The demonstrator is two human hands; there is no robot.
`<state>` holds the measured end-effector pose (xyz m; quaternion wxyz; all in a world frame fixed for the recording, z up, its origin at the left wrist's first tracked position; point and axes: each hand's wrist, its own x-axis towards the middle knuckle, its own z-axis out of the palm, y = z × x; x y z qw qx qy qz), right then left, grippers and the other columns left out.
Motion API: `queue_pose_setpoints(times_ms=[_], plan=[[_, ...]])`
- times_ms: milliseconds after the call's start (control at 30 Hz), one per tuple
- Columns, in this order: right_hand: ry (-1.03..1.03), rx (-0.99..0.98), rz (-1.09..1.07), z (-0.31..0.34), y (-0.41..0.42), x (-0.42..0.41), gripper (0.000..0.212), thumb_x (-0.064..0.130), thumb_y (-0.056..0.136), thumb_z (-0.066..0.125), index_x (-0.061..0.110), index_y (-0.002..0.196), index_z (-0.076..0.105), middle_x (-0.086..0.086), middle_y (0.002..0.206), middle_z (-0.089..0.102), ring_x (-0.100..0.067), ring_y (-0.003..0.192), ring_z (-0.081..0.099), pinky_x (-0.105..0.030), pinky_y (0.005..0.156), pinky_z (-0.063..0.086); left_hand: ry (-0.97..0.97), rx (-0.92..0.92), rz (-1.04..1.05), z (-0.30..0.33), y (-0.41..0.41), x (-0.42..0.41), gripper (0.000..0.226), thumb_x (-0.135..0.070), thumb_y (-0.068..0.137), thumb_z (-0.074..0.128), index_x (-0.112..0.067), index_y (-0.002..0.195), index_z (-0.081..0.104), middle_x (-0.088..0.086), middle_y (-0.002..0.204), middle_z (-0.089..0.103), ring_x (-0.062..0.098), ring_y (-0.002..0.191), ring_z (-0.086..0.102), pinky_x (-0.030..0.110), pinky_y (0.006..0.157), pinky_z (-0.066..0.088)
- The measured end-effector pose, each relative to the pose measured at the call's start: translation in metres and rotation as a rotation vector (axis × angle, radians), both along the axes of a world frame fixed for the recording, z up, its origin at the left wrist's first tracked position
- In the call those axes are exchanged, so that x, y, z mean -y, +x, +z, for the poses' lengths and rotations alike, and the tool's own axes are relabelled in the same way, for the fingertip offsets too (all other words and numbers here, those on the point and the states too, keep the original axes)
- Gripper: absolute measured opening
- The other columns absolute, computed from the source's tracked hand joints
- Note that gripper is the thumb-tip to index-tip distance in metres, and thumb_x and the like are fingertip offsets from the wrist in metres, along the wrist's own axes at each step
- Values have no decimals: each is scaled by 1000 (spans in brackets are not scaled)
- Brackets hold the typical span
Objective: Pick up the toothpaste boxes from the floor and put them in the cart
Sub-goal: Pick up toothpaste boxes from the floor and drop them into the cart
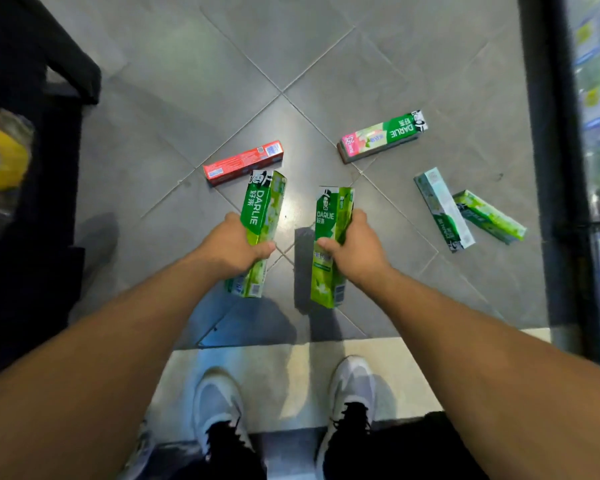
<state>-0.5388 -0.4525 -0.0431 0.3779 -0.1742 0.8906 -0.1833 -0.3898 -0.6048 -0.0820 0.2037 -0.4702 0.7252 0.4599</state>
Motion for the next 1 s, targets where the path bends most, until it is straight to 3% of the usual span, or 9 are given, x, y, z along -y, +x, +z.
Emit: queue_pose_setpoints(times_ms=[133,233,333,500,667,867,1000], plan=[[-45,-26,88,143,-5,-13,53,28,87,72,14,127,40,-9,124,61,-29,111,60,-38,89,47,-41,-58,-100,155,-7,-14,65,-45,83,74,-8,126,42,12,121,59,27,104,57,31,79,41],[-92,-27,68,265,-17,-23,57,29,85,74,16,129,41,-7,126,61,-27,113,60,-40,93,48,-77,-145,-158,286,-23,-14,68,-42,84,74,-10,134,39,5,122,58,25,107,56,27,80,38],[-145,-41,19,388,-28,-36,59,28,85,75,17,132,41,-4,127,62,-25,113,61,-41,94,50,-140,-165,-201,412,-43,-12,64,-51,81,74,-13,122,43,5,114,59,24,101,57,35,85,47],[-244,-109,-105,550,-41,-77,61,27,86,74,18,136,40,-3,127,62,-24,112,61,-35,90,47,-226,-290,-307,579,-81,-24,60,-49,80,75,-14,117,44,2,107,61,23,97,60,39,84,50],[-323,-210,-260,657,-38,-144,57,31,85,76,18,129,43,1,117,63,-19,104,61,-32,85,47,-335,-384,-549,691,-110,-79,49,-48,82,74,-20,105,42,-6,89,52,16,83,53,32,65,37],[-319,-326,-543,735,-12,-284,61,37,82,77,21,131,44,-1,121,64,-22,109,61,-32,85,47,-314,-496,-911,770,-143,-198,51,-47,81,75,-19,112,46,-4,96,55,21,94,58,33,74,44],[-299,-413,-768,768,32,-395,57,33,84,76,20,130,45,-2,118,65,-21,105,61,-30,79,44,-282,-609,-1140,807,-145,-311,45,-44,84,74,-21,106,43,-5,95,52,19,94,55,28,70,35]])
